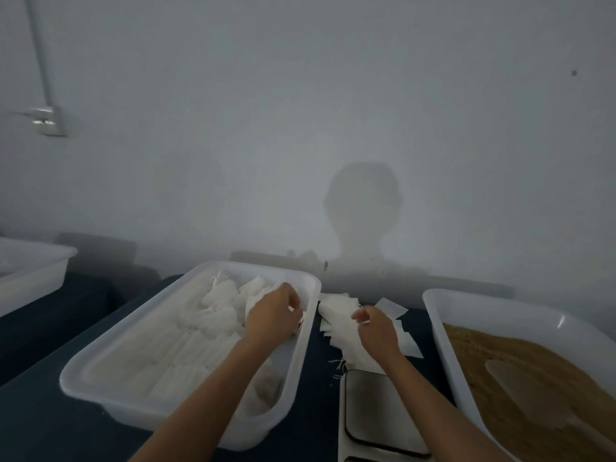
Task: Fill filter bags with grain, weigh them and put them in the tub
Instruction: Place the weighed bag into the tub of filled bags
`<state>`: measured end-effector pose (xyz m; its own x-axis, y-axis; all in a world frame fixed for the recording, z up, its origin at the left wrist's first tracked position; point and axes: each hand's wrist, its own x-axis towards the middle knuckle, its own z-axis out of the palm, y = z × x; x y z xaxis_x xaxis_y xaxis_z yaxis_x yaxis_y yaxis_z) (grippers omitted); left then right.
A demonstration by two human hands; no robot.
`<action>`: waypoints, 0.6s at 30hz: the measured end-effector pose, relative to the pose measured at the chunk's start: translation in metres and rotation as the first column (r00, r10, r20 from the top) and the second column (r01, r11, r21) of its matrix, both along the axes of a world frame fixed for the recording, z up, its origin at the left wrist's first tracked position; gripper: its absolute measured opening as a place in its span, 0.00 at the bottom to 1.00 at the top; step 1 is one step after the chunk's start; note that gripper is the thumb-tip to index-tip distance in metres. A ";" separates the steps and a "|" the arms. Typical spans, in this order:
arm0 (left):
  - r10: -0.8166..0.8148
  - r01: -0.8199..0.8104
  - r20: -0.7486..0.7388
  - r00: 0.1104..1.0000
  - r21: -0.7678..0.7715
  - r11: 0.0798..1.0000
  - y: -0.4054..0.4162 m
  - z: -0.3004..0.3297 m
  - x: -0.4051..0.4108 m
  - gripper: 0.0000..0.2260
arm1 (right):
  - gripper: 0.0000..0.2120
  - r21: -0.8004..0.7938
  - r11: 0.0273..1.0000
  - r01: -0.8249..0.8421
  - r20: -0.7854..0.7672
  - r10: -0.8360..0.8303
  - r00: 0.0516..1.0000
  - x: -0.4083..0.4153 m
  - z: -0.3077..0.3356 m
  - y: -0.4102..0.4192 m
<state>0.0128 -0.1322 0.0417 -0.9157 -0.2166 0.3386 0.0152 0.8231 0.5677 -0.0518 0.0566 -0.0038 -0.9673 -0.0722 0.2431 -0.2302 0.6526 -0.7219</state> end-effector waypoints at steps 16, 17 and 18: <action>-0.011 0.010 0.020 1.000 0.045 0.999 0.019 -0.035 -0.019 0.03 | 0.15 0.696 0.711 0.099 -0.081 -0.059 0.995 -0.032 -0.045 -0.004; -0.012 0.012 0.020 1.000 0.043 0.999 0.020 -0.034 -0.019 0.03 | 0.16 0.710 0.701 0.076 -0.071 -0.036 0.997 -0.031 -0.044 -0.003; -0.014 0.013 0.020 1.000 0.046 0.999 0.021 -0.034 -0.019 0.03 | 0.17 0.722 0.689 0.061 -0.070 -0.015 0.997 -0.030 -0.044 -0.002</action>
<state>-0.0058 -0.1116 0.0076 -0.9251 -0.2192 0.3100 0.0141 0.7962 0.6049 -0.0813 0.0542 -0.0478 -0.9600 -0.2114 0.1834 -0.2168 0.9762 -0.0099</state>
